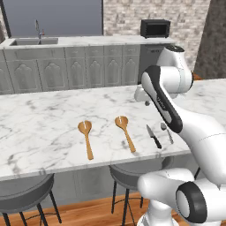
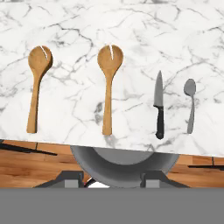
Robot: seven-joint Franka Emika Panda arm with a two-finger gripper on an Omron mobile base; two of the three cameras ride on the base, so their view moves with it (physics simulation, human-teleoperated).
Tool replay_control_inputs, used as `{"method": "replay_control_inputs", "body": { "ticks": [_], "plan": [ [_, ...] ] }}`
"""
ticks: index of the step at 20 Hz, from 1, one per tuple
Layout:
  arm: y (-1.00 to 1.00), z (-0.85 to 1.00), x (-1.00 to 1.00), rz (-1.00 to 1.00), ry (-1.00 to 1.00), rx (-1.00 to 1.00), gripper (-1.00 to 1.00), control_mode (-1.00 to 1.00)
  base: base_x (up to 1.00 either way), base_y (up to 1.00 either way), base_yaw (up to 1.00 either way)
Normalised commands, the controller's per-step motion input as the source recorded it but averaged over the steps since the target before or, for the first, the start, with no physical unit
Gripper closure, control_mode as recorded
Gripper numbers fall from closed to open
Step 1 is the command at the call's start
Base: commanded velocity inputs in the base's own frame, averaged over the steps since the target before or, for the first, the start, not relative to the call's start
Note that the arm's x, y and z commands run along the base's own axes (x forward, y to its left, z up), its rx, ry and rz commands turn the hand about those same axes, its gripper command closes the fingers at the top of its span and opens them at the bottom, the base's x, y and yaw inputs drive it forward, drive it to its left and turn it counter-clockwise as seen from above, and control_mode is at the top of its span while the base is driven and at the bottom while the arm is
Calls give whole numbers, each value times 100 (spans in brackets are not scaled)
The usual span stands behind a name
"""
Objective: Pick up the metallic utensils from the counter and place them in the open drawer. Make sure not to pick up any wooden utensils.
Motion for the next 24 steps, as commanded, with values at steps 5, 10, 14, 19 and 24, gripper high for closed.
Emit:
{"method": "replay_control_inputs", "body": {
  "ticks": [5, 10, 14, 19, 24],
  "plan": [
    [0, -7, 0, 0, 0, 0, -100, -100, 0, 0, 0],
    [-5, -37, 0, -2, 2, -3, -100, -100, 0, 0, 0],
    [-6, -43, 1, -4, 8, -4, -100, -100, 0, 0, 0],
    [-27, -38, 19, -1, 13, 0, -100, -100, 0, 0, 0],
    [-63, -20, 43, 0, 14, 7, -100, -100, 0, 0, 0]
  ]
}}
